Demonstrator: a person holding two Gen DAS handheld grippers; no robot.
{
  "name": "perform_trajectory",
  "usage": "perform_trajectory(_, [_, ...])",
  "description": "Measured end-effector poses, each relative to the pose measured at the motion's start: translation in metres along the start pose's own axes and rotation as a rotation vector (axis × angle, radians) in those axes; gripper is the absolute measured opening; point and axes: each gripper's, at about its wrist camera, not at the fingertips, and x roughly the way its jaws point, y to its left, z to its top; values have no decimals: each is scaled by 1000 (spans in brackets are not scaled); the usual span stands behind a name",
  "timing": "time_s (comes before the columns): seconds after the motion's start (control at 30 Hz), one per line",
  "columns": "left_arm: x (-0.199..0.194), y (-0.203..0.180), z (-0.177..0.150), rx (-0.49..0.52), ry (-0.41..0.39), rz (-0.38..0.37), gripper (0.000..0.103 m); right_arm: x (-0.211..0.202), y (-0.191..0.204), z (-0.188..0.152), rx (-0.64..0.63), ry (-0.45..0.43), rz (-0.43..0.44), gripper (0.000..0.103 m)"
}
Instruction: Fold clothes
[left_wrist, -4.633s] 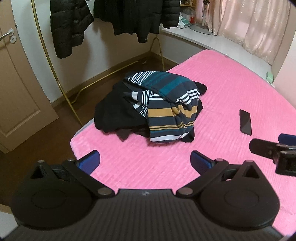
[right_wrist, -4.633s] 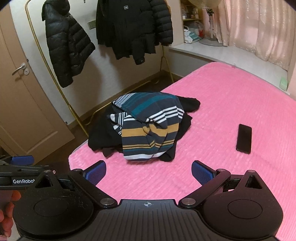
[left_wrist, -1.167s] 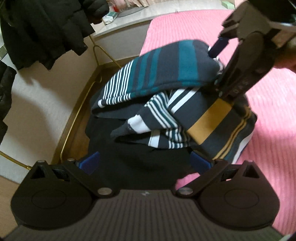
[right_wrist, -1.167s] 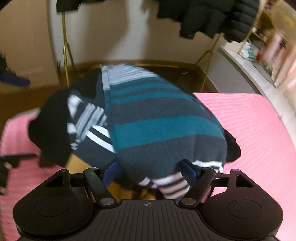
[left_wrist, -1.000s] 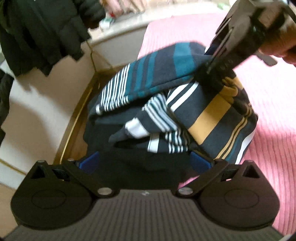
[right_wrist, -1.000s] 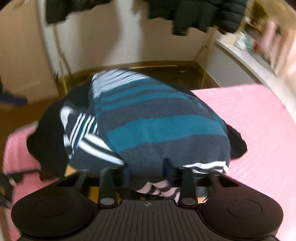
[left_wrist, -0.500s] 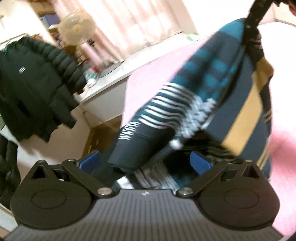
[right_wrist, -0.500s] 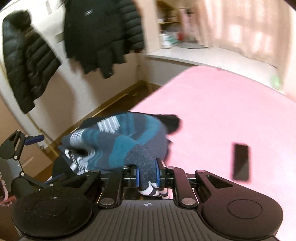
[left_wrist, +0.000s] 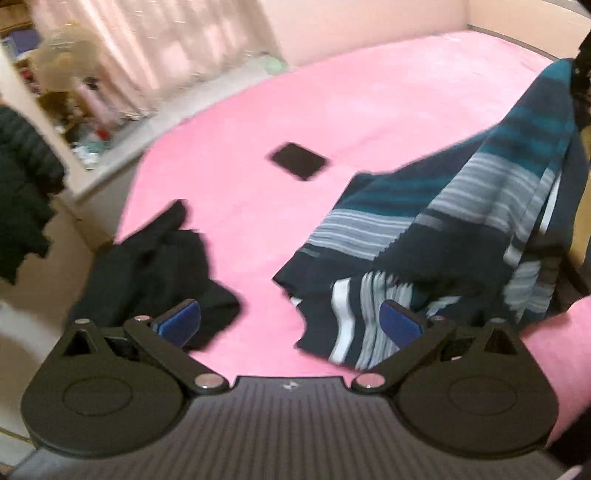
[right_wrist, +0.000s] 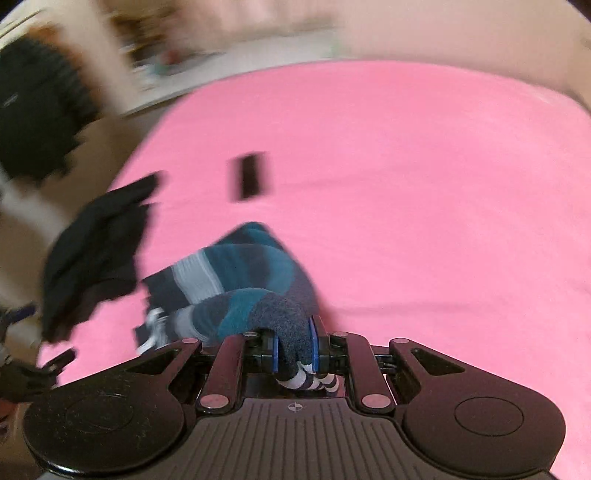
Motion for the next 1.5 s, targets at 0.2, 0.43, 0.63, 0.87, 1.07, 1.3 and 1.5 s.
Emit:
perform_trajectory(0.2, [4, -60, 8, 102, 0, -141, 102, -10, -74, -38, 157, 74, -168, 18])
perform_trajectory(0.43, [29, -71, -5, 194, -13, -179, 102, -14, -19, -50, -23, 16, -138, 76])
perform_trajectory(0.63, [50, -63, -21, 63, 36, -144, 102, 60, 56, -22, -384, 89, 60, 77])
perform_trajectory(0.87, [61, -85, -48, -84, 110, -43, 102, 207, 113, 24, -963, 129, 186, 97])
perform_trajectory(1.07, [67, -124, -63, -202, 216, 16, 101, 273, 101, 30, -1107, 218, 223, 38])
perform_trajectory(1.3, [44, -170, -25, -138, 186, -30, 102, 155, -8, 60, -729, 70, 281, 15])
perform_trajectory(1.5, [39, -187, 20, -127, 122, -102, 102, -18, -183, 38, -381, -64, 35, 5])
